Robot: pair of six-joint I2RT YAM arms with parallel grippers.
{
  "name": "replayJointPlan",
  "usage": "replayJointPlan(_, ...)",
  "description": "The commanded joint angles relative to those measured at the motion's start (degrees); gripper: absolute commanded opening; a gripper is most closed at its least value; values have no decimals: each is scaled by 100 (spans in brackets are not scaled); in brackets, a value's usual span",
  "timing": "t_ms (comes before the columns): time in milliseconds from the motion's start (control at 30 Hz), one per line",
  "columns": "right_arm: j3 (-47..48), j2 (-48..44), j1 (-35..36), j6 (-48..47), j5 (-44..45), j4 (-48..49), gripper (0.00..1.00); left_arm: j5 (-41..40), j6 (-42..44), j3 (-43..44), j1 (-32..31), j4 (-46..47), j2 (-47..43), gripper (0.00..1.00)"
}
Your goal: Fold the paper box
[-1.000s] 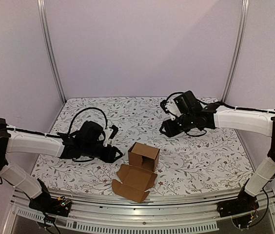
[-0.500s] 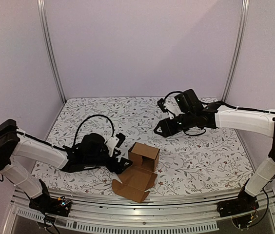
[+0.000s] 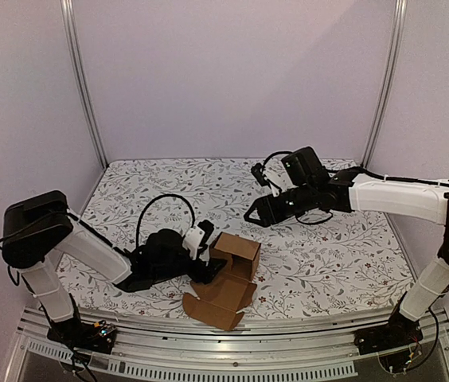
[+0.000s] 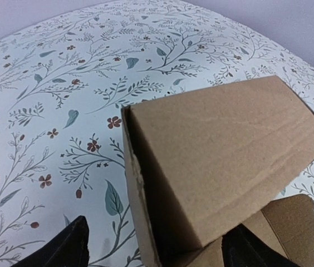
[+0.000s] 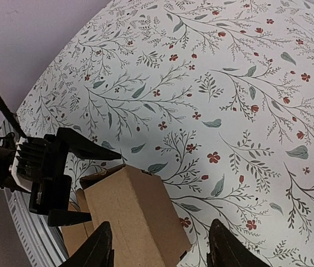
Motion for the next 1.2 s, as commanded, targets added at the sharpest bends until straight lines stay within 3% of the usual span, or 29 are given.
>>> replayJointPlan(0, -33, 168, 114, 100, -99, 109, 56, -214, -20, 148, -127, 605, 406, 79)
replayJointPlan(267, 20, 538, 197, 310, -327, 213, 44, -253, 12, 335, -182, 908, 697, 67)
replayJointPlan(633, 8, 953, 270, 613, -533, 439, 36, -220, 167, 540, -202, 997, 840, 50)
replayJointPlan(1133, -52, 983, 371, 986, -483, 542, 33, 26, 235, 917, -224, 759, 1081, 12)
replayJointPlan(1167, -61, 979, 373, 999, -471, 561, 33, 38, 257, 929, -227, 760, 1086, 5)
